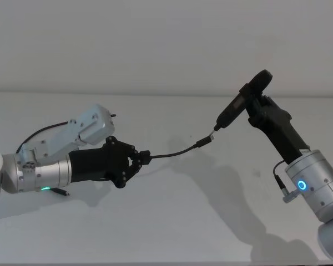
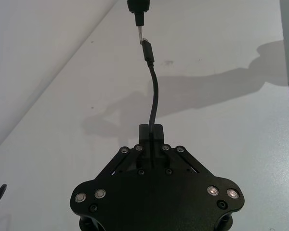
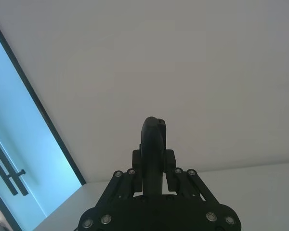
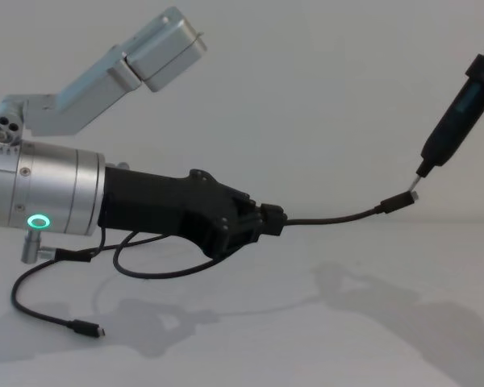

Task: Pick up the data cable with the one hand.

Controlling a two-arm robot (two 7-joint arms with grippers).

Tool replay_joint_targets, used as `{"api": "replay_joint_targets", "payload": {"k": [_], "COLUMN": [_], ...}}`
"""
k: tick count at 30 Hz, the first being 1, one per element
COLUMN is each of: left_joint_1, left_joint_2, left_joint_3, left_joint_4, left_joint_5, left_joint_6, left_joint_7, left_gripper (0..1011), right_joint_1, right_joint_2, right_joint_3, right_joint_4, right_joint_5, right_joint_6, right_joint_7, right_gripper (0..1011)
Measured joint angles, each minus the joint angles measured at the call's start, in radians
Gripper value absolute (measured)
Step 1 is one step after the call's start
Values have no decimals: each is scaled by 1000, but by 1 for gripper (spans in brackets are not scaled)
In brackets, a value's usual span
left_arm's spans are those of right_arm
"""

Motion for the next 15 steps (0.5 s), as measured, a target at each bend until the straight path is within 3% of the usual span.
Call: {"api": "replay_joint_targets", "payload": {"k": [15], "left_joint_1": [0], "left_joint_2": [0], "left_joint_3": [0], "left_joint_4": [0], "left_joint_5": [0], "left_joint_6": [0], "left_joint_7": [0], "left_gripper": [44], "right_joint_1": [-1], "right_joint_2": [2], "right_joint_3": [-3], "right_joint_4": [-2], "right_joint_5": [1], "right_joint_6": [1], "right_joint_7": [-3], "right_gripper": [274]}}
